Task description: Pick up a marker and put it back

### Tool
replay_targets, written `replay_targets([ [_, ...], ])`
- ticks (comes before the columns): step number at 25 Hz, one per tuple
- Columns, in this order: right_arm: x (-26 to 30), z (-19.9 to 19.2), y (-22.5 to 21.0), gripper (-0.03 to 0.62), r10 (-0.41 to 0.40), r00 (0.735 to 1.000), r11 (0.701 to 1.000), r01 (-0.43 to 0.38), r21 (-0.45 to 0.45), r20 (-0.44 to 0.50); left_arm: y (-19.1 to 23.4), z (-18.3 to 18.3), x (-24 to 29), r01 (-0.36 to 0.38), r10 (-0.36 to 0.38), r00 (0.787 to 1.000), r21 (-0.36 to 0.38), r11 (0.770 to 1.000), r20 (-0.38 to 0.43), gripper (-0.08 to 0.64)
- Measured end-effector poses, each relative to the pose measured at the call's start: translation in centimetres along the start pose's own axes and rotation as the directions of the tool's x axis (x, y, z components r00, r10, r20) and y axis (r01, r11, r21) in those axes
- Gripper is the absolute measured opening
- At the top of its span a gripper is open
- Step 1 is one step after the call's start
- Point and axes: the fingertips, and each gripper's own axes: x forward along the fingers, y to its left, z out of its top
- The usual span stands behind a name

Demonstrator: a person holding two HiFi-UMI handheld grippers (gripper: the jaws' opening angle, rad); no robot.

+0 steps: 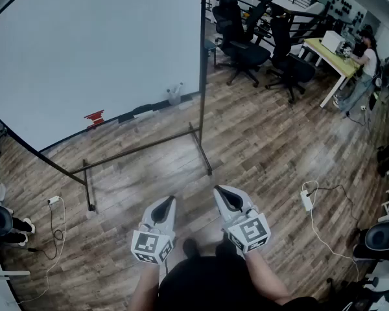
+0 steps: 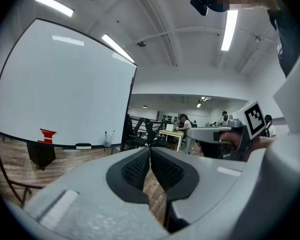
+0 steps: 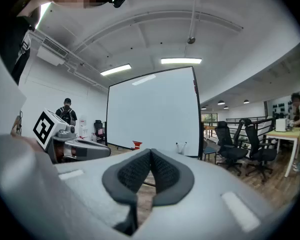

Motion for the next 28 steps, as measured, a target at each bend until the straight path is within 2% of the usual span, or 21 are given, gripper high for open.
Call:
replay_targets([
  [13, 1.5, -0.3, 1.9, 0.0, -0.05, 0.998, 0.999, 0.05, -0.016, -0.028, 3.0, 1.0, -1.3, -0.012, 0.012, 1.0, 0.006, 1.0, 0.012, 0.014],
  [19, 2.1, -0.1, 1.9, 0.002, -0.065, 0.998, 0.997, 0.065, 0.047, 0.014, 4.4, 1.0, -1.5, -0.02, 0.02, 1.0, -0.01, 1.0, 0.021, 0.014],
  [23, 1.5, -0.9, 1.6, 0.002, -0.093, 0.996, 0.995, 0.093, 0.04, -0.01, 3.9, 0.1, -1.5, -0.011, 0.011, 1.0, -0.021, 1.0, 0.005, 0.014],
  [28, 1.6, -2.1, 1.6, 0.002, -0.046, 0.998, 0.996, 0.049, 0.071, -0.032, 4.0, -1.0, -0.8, -0.019, 0.018, 1.0, -0.04, 0.999, -0.016, 0.014],
])
